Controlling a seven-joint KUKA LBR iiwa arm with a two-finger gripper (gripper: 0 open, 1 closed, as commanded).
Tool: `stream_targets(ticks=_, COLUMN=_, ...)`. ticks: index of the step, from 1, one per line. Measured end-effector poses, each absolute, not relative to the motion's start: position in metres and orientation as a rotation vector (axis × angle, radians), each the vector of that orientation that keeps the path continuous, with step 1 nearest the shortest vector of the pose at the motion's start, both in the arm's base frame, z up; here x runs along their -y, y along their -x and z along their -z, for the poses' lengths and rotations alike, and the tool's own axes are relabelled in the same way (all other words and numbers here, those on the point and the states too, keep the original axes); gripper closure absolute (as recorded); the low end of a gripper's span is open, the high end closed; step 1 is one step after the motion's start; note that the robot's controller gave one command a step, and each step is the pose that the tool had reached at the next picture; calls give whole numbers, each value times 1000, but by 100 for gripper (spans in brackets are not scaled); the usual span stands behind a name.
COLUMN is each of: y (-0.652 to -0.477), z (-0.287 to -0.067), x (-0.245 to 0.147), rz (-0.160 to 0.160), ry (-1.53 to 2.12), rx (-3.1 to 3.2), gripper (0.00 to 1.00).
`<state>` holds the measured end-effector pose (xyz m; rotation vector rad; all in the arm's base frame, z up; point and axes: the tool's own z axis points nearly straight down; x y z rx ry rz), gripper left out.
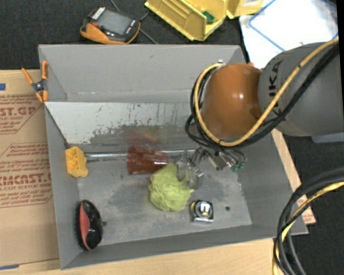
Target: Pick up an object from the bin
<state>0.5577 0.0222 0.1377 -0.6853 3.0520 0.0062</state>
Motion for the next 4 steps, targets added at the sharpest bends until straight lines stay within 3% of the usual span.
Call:
stream_targets(ticks=2, y=-558, z=-134, x=-23, rz=-5, ry=722, rx=-3041, gripper=100)
stream_targets(ticks=3, y=-558, z=-223, x=2, rz=-7, ry=928, rx=-2989, gripper=100)
stream_targets(ticks=4, y=-558, z=-142, x=-18, rz=-7, ry=1121, rx=-2918, gripper=100)
